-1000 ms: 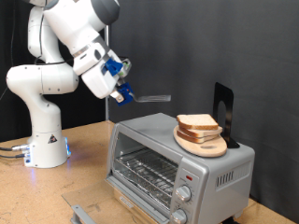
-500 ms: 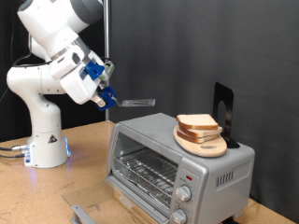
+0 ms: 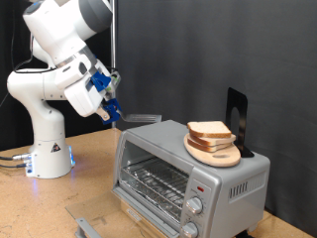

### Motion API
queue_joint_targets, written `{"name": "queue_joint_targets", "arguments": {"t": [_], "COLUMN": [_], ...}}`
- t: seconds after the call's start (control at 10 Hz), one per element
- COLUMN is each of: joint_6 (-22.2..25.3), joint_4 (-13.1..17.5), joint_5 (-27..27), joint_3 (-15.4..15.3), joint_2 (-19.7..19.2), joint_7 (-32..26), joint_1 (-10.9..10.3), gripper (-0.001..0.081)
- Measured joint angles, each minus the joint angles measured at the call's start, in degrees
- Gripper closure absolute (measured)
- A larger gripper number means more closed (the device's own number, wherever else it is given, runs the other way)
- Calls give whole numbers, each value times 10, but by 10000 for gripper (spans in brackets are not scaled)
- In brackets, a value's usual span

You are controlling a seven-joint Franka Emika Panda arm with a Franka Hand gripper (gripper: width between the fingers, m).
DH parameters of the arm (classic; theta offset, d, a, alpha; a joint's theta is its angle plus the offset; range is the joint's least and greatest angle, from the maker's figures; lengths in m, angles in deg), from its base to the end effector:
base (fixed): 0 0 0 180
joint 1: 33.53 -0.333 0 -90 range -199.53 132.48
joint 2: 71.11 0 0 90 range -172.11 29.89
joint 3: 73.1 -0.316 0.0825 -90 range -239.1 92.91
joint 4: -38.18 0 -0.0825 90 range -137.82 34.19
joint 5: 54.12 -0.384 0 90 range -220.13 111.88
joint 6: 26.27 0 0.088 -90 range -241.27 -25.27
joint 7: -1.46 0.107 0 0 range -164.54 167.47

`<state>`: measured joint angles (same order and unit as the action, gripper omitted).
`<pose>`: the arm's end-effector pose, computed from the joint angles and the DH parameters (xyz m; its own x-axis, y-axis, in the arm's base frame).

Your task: Make a piece of toast with the oven

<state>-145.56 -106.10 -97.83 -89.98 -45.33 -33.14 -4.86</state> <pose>0.4117 -0.0484 0.4369 0.9726 -0.0653 0.2232 0.0460 -0.8867 -0.4601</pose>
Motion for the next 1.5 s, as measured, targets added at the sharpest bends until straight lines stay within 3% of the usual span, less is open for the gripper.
{"name": "queue_joint_targets", "arguments": {"t": [0.7,1.5], "joint_6": [-27,-54], "joint_4": [-20,-32], "joint_5": [18,-36], "joint_3": [-44,-94], "joint_2": [-2,5], "joint_7": [36,49], "joint_1": [0,-12], "gripper": [443,443]}}
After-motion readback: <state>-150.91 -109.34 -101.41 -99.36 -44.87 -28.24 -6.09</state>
